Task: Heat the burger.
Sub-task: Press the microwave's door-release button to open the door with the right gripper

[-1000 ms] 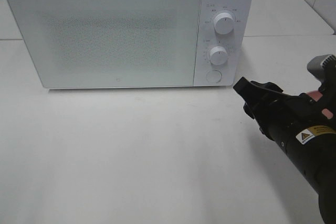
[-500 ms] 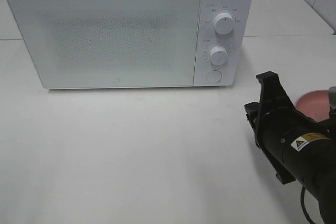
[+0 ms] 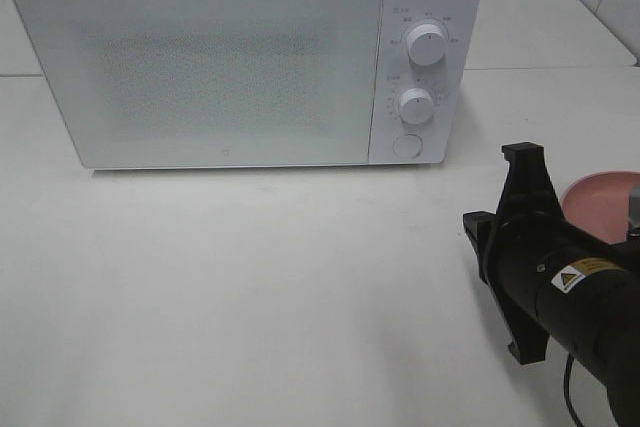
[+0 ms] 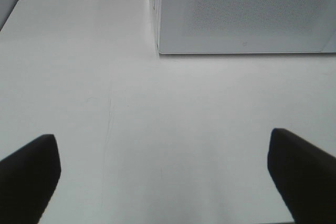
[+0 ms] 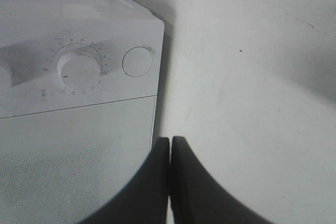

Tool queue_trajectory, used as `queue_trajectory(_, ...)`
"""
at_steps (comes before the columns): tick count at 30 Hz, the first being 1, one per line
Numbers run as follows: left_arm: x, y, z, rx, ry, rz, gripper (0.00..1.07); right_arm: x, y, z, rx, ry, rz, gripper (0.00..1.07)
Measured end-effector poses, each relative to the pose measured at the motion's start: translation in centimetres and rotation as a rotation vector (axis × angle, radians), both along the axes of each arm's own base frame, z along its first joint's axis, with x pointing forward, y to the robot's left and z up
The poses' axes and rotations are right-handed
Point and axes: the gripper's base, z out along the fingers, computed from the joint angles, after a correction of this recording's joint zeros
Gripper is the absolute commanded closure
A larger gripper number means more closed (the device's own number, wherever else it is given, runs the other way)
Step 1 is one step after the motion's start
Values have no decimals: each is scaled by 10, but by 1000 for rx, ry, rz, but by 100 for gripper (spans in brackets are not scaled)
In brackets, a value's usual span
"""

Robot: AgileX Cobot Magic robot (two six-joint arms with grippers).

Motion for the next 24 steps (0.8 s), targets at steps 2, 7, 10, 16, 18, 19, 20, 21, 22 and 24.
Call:
queue_trajectory(2,0,0,0,0,0,0,7,0,0,0,0,0,0,107)
queue_trajectory(7,0,0,0,0,0,0,7,0,0,0,0,0,-1,107)
queue_trajectory(10,0,0,0,0,0,0,7,2,2,-3,0,5,-13,107)
queue_trajectory(16,0,0,0,0,0,0,7,12,15,-14,3,21,-38,107)
queue_trajectory(18,0,0,0,0,0,0,7,15,16,-15,4,18,-41,107)
queue_trajectory(19,0,0,0,0,0,0,7,21,18,-16,8,11,-42,107)
queue_trajectory(20,0,0,0,0,0,0,7,21,18,-16,8,11,-42,107)
queue_trajectory(21,0,0,0,0,0,0,7,25,19,-17,7,7,-43,107)
queue_trajectory(22,0,0,0,0,0,0,7,32,19,-18,11,2,-52,107)
queue_trajectory(24,0,0,0,0,0,0,7,35,19,-18,11,-1,-54,107)
